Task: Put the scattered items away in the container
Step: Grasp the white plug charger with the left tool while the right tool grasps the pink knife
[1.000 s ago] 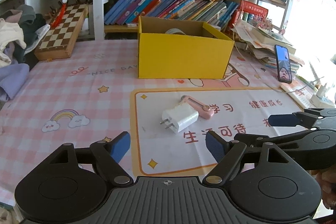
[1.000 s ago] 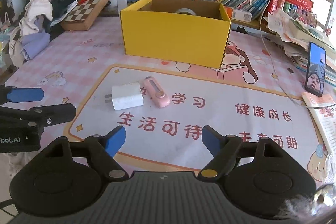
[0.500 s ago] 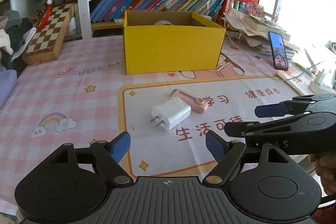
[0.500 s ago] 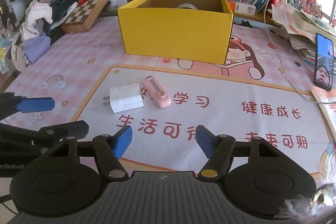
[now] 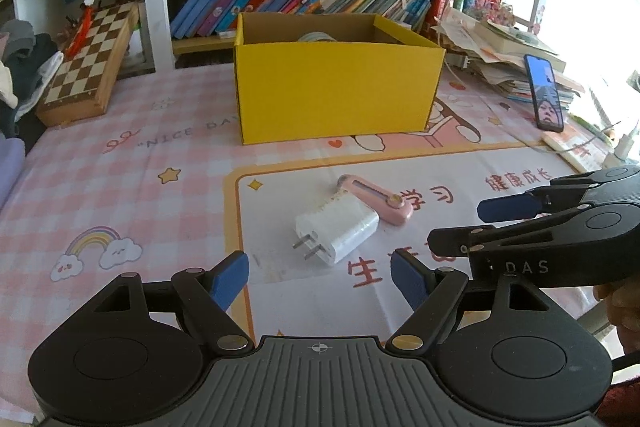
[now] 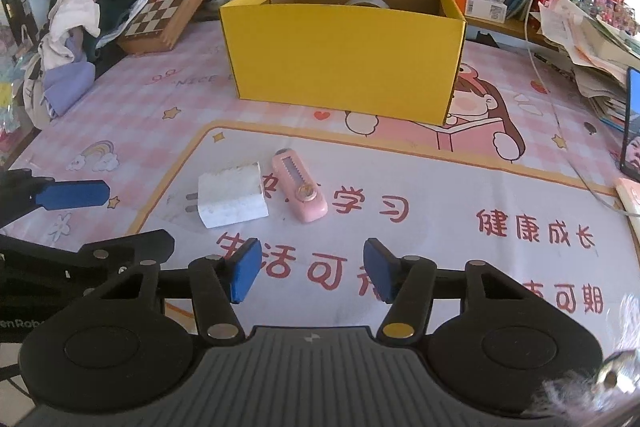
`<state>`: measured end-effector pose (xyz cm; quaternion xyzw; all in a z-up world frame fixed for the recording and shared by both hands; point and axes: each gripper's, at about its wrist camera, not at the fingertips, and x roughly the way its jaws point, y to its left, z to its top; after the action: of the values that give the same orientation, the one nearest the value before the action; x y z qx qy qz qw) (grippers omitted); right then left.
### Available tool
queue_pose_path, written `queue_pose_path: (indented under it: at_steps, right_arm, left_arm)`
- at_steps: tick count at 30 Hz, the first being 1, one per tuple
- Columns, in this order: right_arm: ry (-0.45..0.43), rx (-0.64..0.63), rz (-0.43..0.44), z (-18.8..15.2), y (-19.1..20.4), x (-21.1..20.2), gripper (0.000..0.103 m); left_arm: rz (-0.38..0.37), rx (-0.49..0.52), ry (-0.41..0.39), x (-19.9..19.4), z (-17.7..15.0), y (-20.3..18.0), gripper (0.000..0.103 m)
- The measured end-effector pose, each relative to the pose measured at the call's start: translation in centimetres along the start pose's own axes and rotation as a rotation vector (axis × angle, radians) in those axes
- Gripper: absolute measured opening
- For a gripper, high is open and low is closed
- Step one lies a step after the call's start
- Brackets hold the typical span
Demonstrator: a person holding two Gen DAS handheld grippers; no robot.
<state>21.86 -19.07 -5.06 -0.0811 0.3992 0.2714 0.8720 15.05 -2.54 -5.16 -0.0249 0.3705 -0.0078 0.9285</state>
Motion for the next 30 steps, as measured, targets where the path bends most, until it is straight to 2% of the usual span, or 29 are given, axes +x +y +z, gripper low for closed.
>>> queue_pose_path:
  at_steps: [22,30]
  right_arm:
    - [0.070,-0.025,0.040,2.5,-2.0,4.4,0.054]
    - [0.079,0.025,0.068,3.3,-3.4,5.1,0.053]
  left_arm:
    - [-0.012,-0.020,0.039,4.7,1.2,0.4,0.079]
    - [-0.037,0.036,0.040,6.6,1.7,0.0,0.079]
